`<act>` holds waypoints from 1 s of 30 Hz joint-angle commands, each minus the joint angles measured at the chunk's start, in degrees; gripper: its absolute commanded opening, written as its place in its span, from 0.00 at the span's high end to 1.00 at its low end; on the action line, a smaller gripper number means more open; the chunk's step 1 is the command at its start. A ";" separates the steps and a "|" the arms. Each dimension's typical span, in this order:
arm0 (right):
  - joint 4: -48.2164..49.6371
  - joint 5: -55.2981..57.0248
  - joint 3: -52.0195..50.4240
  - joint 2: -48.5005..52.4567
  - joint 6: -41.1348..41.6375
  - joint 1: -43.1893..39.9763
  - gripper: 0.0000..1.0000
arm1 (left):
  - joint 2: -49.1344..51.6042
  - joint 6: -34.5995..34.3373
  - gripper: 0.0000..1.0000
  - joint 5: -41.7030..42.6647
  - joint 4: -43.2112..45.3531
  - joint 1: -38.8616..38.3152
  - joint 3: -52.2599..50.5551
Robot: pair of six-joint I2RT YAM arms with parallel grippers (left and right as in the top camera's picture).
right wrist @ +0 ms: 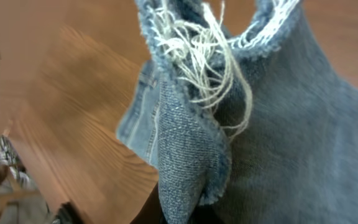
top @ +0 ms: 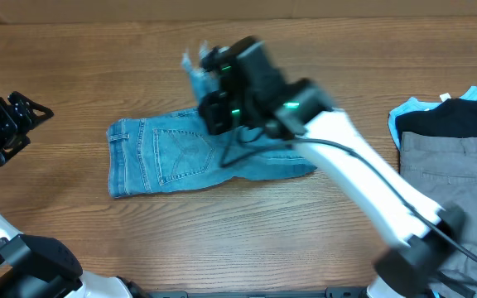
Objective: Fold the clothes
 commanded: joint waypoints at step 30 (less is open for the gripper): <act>-16.50 2.45 -10.36 3.28 5.73 -19.98 0.78 | 0.15 1.51 0.09 -5.97 14.97 -9.42 -21.05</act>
